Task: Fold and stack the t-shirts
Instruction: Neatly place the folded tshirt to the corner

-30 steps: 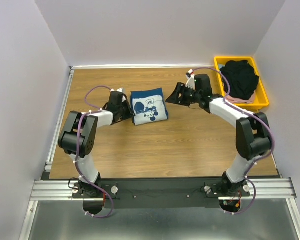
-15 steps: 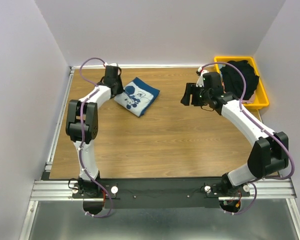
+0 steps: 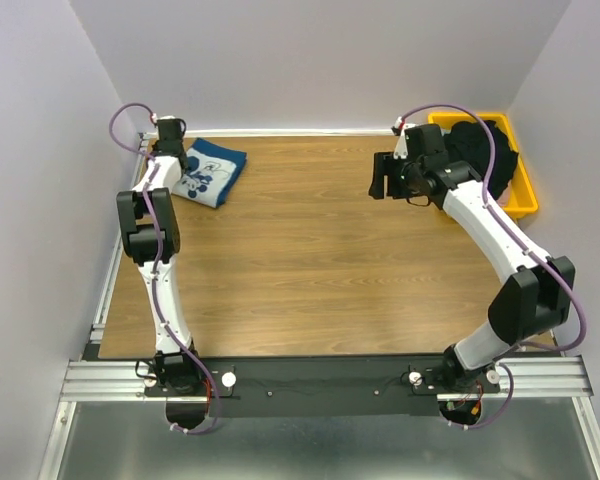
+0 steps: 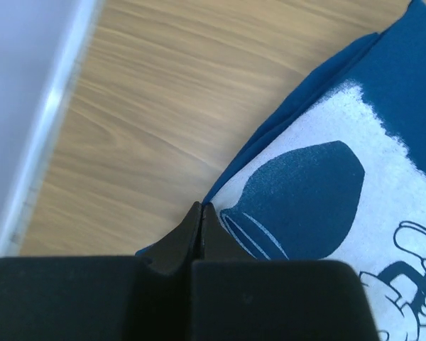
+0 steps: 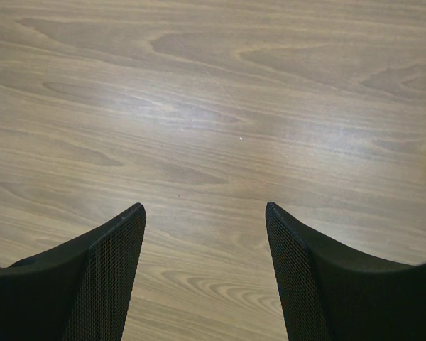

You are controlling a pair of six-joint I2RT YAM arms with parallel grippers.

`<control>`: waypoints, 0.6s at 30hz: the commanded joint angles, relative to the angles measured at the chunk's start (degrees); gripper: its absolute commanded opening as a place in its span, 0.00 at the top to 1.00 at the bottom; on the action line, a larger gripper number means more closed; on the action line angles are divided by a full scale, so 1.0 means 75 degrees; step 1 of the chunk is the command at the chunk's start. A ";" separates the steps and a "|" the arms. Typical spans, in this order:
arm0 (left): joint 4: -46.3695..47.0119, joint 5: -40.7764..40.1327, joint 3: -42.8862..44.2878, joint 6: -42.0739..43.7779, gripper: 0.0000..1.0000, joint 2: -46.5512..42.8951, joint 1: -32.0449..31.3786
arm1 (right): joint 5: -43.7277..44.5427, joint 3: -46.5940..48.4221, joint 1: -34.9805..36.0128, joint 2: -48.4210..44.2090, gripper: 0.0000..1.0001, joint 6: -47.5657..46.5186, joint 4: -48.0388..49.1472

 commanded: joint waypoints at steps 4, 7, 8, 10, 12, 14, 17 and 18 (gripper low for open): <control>-0.0238 -0.0774 0.1789 0.0613 1.00 0.0821 0.0820 | 0.0260 0.0835 -0.0041 0.0788 0.25 -0.0181 -0.0733; -0.0064 -0.0786 0.1978 0.0625 1.00 0.0950 0.1124 | 0.0272 0.1233 -0.0041 0.1127 0.25 -0.0158 -0.0850; -0.0120 -0.0775 0.2071 0.0625 1.00 0.1020 0.1229 | 0.0249 0.1327 -0.0041 0.1267 0.25 -0.0158 -0.0896; -0.0215 -0.0821 0.2353 0.0625 1.00 0.1149 0.1324 | 0.0237 0.1550 -0.0041 0.1409 0.25 -0.0158 -0.0908; -0.0215 -0.0845 0.2376 0.0601 1.00 0.1220 0.1394 | 0.0202 0.1667 -0.0041 0.1538 0.25 -0.0158 -0.0932; -0.0191 -0.0833 0.2318 0.0613 1.00 0.1197 0.1465 | 0.0167 0.1797 -0.0041 0.1690 0.25 -0.0169 -0.0955; -0.0098 -0.0880 0.2108 0.0660 0.91 0.1092 0.1465 | 0.0073 0.1879 -0.0041 0.1831 0.25 -0.0170 -0.0967; -0.0040 -0.0880 0.1991 0.0660 0.85 0.1045 0.1453 | 0.0061 0.1879 -0.0041 0.1831 0.25 -0.0158 -0.0967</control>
